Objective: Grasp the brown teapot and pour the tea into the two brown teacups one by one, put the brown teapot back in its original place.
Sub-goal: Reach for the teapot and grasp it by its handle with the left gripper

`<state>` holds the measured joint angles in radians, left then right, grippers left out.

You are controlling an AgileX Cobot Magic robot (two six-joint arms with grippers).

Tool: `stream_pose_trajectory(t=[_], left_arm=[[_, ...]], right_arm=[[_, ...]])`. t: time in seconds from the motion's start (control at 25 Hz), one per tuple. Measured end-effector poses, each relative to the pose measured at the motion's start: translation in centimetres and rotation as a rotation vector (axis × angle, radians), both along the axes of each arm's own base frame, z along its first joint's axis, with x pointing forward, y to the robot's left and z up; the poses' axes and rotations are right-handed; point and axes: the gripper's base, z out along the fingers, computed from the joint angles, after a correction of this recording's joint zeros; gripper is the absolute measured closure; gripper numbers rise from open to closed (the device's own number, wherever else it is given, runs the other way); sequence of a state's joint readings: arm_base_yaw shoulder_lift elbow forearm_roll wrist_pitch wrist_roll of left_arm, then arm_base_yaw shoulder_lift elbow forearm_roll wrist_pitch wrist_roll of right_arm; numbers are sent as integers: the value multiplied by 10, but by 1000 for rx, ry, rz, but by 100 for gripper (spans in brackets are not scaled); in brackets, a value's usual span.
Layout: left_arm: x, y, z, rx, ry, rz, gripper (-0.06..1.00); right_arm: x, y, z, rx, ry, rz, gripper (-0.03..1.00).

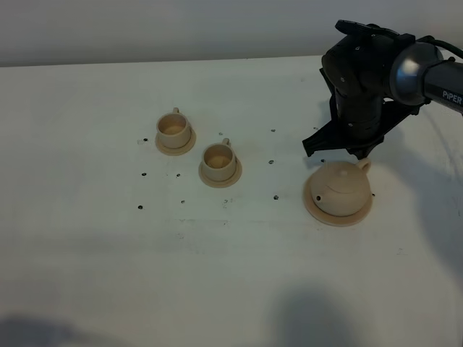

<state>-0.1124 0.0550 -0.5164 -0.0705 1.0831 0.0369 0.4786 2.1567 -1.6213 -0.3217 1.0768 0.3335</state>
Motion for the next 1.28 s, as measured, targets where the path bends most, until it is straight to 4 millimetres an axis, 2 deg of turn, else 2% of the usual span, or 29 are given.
stream_pose_trajectory(t=[0.24, 0.88, 1.08, 1.28], left_arm=[[0, 0, 0, 0, 0, 0, 45], [0, 0, 0, 0, 0, 0, 45], [0, 0, 0, 0, 0, 0, 45], [0, 0, 0, 0, 0, 0, 45]], right_arm=[[-2, -9, 0, -44, 38, -22, 98], [-6, -12, 1, -85, 83, -35, 98], [0, -9, 7, -53, 14, 39, 98], [3, -7, 27, -38, -43, 216, 98]])
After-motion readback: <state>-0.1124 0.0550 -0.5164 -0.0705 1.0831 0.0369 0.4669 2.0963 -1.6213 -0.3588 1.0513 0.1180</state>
